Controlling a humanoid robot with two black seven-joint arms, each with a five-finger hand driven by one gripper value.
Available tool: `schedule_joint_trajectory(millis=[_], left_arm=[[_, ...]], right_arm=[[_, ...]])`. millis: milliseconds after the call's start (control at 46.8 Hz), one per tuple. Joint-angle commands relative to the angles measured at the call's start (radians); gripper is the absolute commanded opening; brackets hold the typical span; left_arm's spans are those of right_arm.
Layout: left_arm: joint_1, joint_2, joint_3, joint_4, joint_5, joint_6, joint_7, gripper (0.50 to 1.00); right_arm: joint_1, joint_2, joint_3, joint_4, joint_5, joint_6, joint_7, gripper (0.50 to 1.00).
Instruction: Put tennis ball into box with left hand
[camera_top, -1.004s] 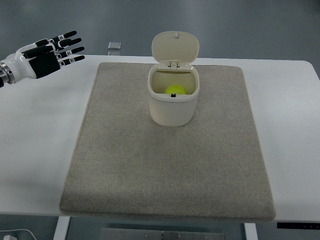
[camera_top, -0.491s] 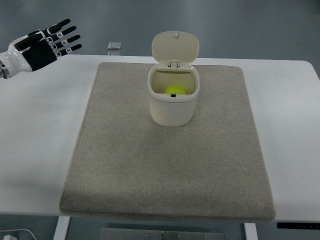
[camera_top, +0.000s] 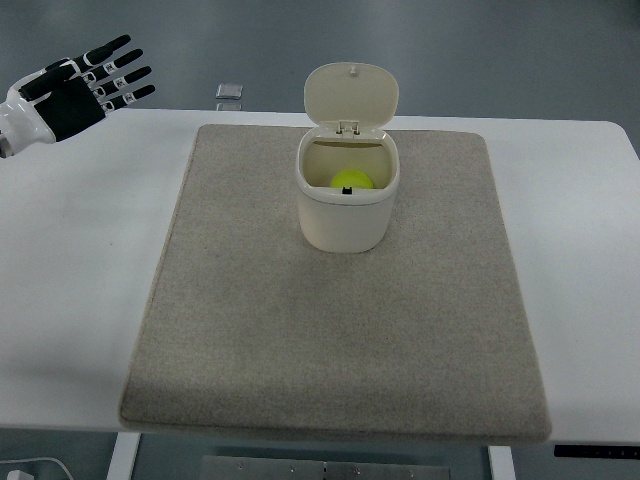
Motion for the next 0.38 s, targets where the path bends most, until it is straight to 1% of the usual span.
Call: schedule_joint_trajectory(millis=[0, 363], left_arm=[[-0.002, 0.002, -0.003, -0.001, 0.000, 0.000, 0.000, 0.994], [-0.010, 0.020, -0.003, 0.000, 0.000, 0.000, 0.000, 0.994]], right_arm=[[-0.003, 0.000, 0.000, -0.001, 0.004, 0.000, 0.000, 0.938], [-0.036, 0.000, 0.009, 0.001, 0.011, -0.009, 0.000, 0.940]])
